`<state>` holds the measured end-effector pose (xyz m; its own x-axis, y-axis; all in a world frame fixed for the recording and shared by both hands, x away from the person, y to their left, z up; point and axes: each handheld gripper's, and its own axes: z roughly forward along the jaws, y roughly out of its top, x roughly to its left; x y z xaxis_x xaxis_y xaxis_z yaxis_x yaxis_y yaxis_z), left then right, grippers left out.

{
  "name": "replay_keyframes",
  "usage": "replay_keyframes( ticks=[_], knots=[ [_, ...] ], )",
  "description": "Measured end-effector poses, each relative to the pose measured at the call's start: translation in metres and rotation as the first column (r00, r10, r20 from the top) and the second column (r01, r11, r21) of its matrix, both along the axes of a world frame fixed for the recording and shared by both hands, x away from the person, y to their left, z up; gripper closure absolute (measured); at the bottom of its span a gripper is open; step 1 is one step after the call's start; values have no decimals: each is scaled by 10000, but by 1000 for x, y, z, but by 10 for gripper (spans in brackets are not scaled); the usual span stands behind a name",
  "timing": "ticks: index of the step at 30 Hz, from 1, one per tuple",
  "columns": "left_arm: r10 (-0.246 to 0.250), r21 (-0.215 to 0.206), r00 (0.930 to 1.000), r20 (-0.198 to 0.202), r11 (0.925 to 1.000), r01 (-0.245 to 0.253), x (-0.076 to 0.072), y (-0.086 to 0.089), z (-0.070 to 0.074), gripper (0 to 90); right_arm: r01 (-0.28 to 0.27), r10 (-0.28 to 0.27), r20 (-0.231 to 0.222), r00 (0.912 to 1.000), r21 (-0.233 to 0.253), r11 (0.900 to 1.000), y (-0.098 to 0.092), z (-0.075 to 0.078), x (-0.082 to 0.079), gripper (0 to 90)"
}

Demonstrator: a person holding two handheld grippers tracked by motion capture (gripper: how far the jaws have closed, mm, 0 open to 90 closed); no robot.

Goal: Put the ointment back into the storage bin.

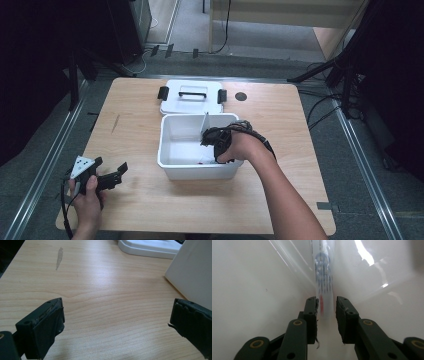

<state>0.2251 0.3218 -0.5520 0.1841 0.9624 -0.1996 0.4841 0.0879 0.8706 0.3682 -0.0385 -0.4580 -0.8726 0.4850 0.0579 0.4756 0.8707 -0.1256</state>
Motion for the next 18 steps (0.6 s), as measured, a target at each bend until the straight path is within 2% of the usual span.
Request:
replay_keyframes(
  ticks=[6,11,14,17,18],
  knots=[
    [-1,-32,10000,-2,10000,1,0,0,0,1,75,-77,94,9999,276,9996,-2,6,0,728],
    [-13,-24,10000,-3,10000,13,0,0,0,1,288,-332,420,9986,1011,9945,-8,24,-1,808],
    [-4,-35,10000,0,10000,4,0,0,0,1,297,-382,644,9972,1268,9915,-11,32,-2,816],
    [35,-23,10000,14,10000,-35,0,0,0,1,462,-652,981,9930,1846,9817,-19,51,-3,808],
    [35,-23,10000,14,10000,-35,0,0,0,1,462,-652,981,9930,1846,9817,-19,51,-3,808]
  ],
)
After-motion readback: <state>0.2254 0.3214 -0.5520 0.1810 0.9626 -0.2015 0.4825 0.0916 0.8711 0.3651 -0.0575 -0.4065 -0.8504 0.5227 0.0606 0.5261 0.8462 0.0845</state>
